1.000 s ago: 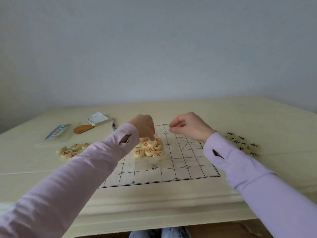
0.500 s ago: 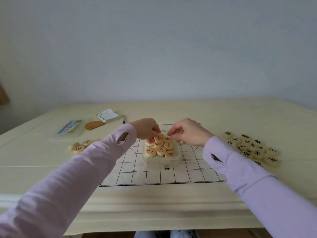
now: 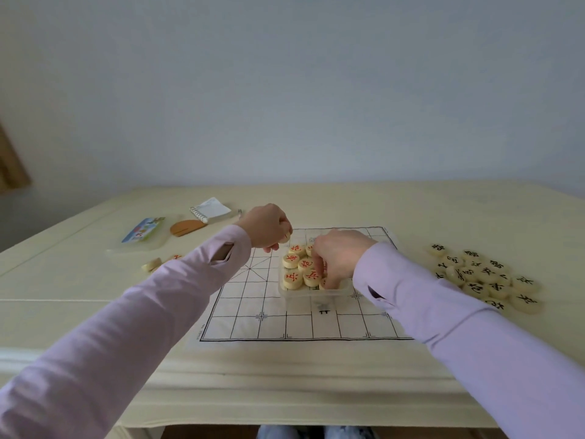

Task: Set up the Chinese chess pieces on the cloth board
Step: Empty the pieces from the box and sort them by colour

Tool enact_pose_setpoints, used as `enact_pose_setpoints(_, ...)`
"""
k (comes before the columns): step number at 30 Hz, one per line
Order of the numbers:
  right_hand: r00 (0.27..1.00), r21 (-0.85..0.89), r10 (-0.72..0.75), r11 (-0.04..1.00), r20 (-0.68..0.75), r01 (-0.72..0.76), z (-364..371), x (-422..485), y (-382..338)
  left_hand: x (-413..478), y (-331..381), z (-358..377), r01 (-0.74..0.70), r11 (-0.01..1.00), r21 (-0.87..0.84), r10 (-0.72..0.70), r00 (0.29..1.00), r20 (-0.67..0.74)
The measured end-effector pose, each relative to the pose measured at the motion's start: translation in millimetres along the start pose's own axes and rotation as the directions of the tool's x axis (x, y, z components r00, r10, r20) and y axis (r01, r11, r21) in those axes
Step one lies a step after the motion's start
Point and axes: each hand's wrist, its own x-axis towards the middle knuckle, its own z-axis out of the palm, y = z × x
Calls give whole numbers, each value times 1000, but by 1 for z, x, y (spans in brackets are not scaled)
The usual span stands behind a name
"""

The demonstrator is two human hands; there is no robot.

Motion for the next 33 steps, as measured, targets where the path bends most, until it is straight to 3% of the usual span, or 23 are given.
enact_pose_setpoints(8,1000,93,-21,995,19,19,-5,1,-4,-9,-19,-5,2,997,-75,-2,1000,-3)
enact_pose_setpoints(15,1000,-27,-27,999,-4,27,-5,2,-21,-16,-33,-7,-4,994,-109,4,1000,1)
enact_pose_setpoints(25,998,94,36,995,51,-40,3,11,-34,-29,-56,-21,40,989,-145,-46,998,-41)
enact_pose_setpoints(33,999,166,-40,985,31,35,2,13,-35,-42,-71,-28,75,984,-160,-85,995,-52)
